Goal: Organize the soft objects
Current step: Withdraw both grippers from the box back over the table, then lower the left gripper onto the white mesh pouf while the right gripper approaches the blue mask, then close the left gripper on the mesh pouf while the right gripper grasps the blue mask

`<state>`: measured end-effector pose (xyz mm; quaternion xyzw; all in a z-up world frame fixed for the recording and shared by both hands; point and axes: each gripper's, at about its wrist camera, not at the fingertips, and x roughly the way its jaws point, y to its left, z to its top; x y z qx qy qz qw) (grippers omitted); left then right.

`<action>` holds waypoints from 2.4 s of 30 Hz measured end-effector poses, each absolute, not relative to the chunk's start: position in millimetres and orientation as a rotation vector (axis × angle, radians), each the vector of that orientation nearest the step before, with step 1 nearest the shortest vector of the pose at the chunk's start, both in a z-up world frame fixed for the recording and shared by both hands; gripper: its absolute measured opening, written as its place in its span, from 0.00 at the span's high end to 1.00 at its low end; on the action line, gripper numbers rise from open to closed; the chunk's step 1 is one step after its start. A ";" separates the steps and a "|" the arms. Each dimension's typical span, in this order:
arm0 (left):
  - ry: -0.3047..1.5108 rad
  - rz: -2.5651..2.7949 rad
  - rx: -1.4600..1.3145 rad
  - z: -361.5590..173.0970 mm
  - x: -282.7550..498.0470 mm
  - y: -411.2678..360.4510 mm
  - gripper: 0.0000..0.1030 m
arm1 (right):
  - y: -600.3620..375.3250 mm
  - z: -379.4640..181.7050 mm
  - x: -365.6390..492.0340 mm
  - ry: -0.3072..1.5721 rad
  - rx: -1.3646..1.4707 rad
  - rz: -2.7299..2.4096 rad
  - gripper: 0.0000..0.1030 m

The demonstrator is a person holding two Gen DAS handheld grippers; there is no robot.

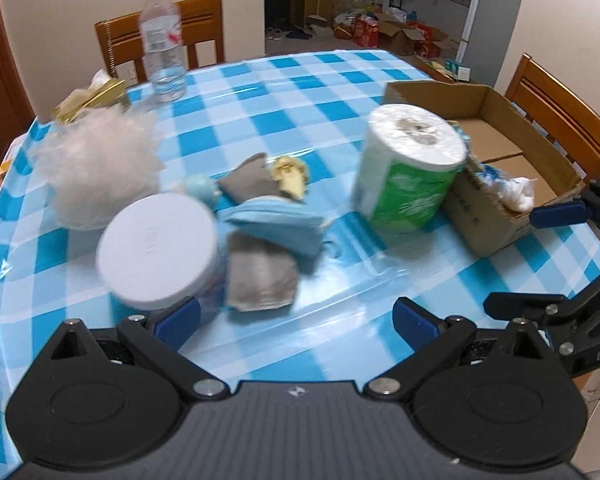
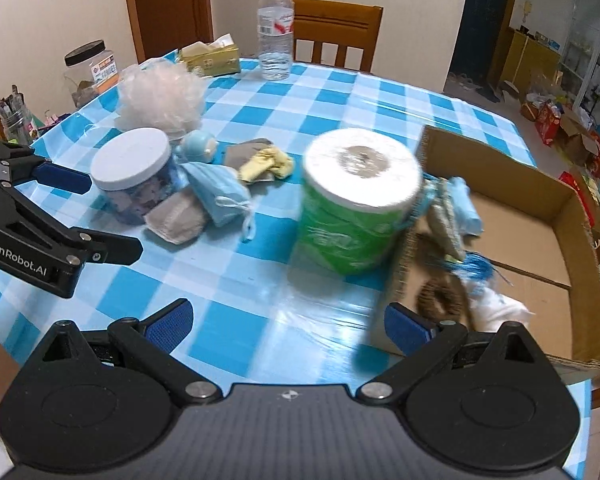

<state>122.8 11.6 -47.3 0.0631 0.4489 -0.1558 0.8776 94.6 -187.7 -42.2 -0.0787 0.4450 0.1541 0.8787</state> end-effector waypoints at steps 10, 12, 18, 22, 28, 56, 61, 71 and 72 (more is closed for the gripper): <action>0.943 -0.285 0.051 -57.3 127.4 73.4 0.01 | -131.0 -50.6 104.4 0.969 -0.211 0.327 0.00; 0.945 -0.266 0.033 -58.6 128.2 81.6 0.01 | -123.7 -50.9 108.1 0.969 -0.225 0.351 0.00; 0.953 -0.161 0.016 -60.8 127.3 93.9 0.01 | -105.9 -57.6 127.4 0.948 -0.283 0.443 0.04; 0.970 -0.139 0.020 -62.8 129.1 98.5 0.01 | -101.4 -63.8 141.9 0.945 -0.265 0.483 0.07; 0.980 -0.085 -0.016 -64.5 138.2 103.4 0.01 | -97.5 -75.7 165.7 0.947 -0.243 0.506 0.13; 0.907 -0.046 -0.108 -48.5 289.6 156.1 0.01 | -81.7 -103.6 232.3 0.931 -0.233 0.565 0.34; 0.923 -0.063 -0.151 -64.3 316.9 163.7 0.01 | -81.9 -104.1 234.7 0.938 -0.228 0.568 0.34; 0.938 -0.089 -0.136 -84.0 351.6 156.2 0.01 | -80.5 -108.9 238.1 0.957 -0.237 0.558 0.33; 0.942 -0.089 -0.132 -85.8 353.7 154.9 0.01 | -79.8 -109.7 238.7 0.958 -0.237 0.559 0.33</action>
